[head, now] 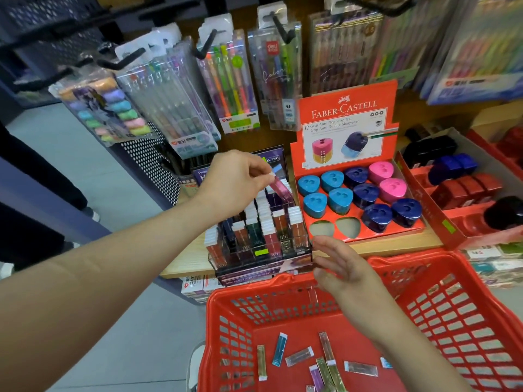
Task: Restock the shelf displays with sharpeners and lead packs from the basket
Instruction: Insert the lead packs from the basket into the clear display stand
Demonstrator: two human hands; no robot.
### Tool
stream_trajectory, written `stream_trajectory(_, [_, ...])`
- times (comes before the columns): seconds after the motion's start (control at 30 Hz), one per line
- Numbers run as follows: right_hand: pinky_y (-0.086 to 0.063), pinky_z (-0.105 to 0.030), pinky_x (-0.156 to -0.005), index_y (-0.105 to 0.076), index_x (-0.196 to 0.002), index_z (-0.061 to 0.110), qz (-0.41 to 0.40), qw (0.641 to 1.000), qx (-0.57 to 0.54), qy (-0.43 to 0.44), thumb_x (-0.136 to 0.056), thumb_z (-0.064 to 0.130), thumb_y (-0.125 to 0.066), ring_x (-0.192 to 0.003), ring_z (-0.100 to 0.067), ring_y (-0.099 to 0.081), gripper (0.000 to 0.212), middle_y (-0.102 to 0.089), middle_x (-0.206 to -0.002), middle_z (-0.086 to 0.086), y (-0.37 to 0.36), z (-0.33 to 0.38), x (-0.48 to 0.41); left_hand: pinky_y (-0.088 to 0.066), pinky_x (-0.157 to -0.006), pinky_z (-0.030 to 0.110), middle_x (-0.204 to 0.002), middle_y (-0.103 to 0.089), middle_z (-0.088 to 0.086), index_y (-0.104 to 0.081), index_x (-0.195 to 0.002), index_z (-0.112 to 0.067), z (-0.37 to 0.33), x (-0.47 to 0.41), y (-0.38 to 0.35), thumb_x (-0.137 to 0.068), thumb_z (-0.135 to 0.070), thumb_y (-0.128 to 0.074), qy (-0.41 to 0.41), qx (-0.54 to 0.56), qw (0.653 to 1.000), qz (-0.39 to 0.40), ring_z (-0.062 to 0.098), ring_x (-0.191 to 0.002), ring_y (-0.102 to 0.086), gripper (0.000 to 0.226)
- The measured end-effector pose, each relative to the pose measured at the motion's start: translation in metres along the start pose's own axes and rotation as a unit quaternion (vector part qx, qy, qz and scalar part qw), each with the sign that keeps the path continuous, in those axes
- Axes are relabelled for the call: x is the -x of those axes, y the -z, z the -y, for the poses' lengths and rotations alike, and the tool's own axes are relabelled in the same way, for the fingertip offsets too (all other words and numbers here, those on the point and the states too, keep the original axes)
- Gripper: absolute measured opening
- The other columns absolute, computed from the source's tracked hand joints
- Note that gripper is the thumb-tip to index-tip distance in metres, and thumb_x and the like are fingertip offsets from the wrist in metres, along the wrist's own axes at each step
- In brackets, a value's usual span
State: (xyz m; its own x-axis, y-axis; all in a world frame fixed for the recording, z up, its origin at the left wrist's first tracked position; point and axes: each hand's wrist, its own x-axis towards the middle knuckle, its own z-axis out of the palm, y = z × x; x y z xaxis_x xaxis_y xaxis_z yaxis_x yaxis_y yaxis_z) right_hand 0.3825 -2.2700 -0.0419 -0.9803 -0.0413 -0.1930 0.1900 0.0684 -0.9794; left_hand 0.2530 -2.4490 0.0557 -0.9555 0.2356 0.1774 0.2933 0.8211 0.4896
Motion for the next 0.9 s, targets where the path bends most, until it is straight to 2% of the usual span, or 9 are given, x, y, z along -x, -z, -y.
stream_trajectory(0.17, [-0.045,-0.016,-0.086,-0.054,-0.112,0.046,-0.003,1.000,0.007,0.006,-0.091,0.002,-0.061,-0.116,0.003,-0.055,0.049,-0.059,-0.117,0.026,0.004,-0.004,-0.004,-0.053,-0.087,0.033,-0.093,-0.073,-0.002,-0.074,-0.100,-0.014,-0.002,-0.007,-0.014,-0.090,-0.026,-0.066,-0.035,-0.055,0.998,0.015,0.010,-0.085,-0.065,0.018])
stream_trajectory(0.3, [-0.048,-0.018,-0.087,-0.053,-0.112,0.046,-0.008,1.000,0.008,0.010,-0.091,0.002,-0.061,-0.115,0.003,-0.055,0.049,-0.056,-0.121,0.027,0.005,-0.005,-0.004,-0.050,-0.088,0.036,-0.086,-0.072,0.002,-0.073,-0.095,-0.010,-0.007,-0.009,-0.020,-0.090,-0.023,-0.064,-0.082,-0.098,0.991,0.031,0.017,-0.081,-0.065,0.017])
stream_trajectory(0.43, [-0.050,-0.026,-0.092,-0.053,-0.111,0.048,-0.002,1.000,0.008,0.006,-0.092,0.005,-0.061,-0.115,0.003,-0.056,0.048,-0.056,-0.121,0.027,0.006,-0.005,-0.005,-0.052,-0.084,0.034,-0.081,-0.072,0.002,-0.074,-0.092,-0.009,-0.011,-0.014,-0.018,-0.086,-0.021,-0.068,-0.096,-0.094,0.990,0.049,0.016,-0.077,-0.065,0.015])
stream_trajectory(0.6, [-0.054,-0.035,-0.091,-0.056,-0.110,0.046,-0.010,1.000,-0.007,-0.008,-0.092,0.003,-0.060,-0.109,0.002,-0.060,0.047,-0.058,-0.123,0.021,0.008,-0.007,-0.006,-0.053,-0.081,0.031,-0.083,-0.072,0.000,-0.075,-0.094,-0.010,-0.010,-0.018,-0.019,-0.085,-0.024,-0.070,-0.090,-0.108,0.986,0.095,0.010,-0.078,-0.064,0.017])
stream_trajectory(0.77, [-0.052,-0.033,-0.095,-0.054,-0.114,0.045,0.015,1.000,0.003,-0.013,-0.094,0.007,-0.059,-0.113,0.004,-0.056,0.043,-0.054,-0.125,0.022,0.007,-0.007,-0.009,-0.053,-0.081,0.032,-0.091,-0.073,0.001,-0.074,-0.097,-0.013,-0.008,-0.016,-0.031,-0.087,-0.028,-0.068,-0.083,-0.142,0.982,0.092,0.016,-0.084,-0.065,0.019])
stream_trajectory(0.9, [-0.051,-0.029,-0.095,-0.054,-0.115,0.044,0.028,0.999,0.008,-0.022,-0.094,0.008,-0.059,-0.112,0.005,-0.056,0.042,-0.054,-0.125,0.023,0.007,-0.006,-0.009,-0.052,-0.078,0.031,-0.088,-0.070,-0.001,-0.072,-0.094,-0.015,-0.007,-0.016,-0.040,-0.085,-0.030,-0.070,-0.071,-0.177,0.977,0.095,0.016,-0.084,-0.064,0.018])
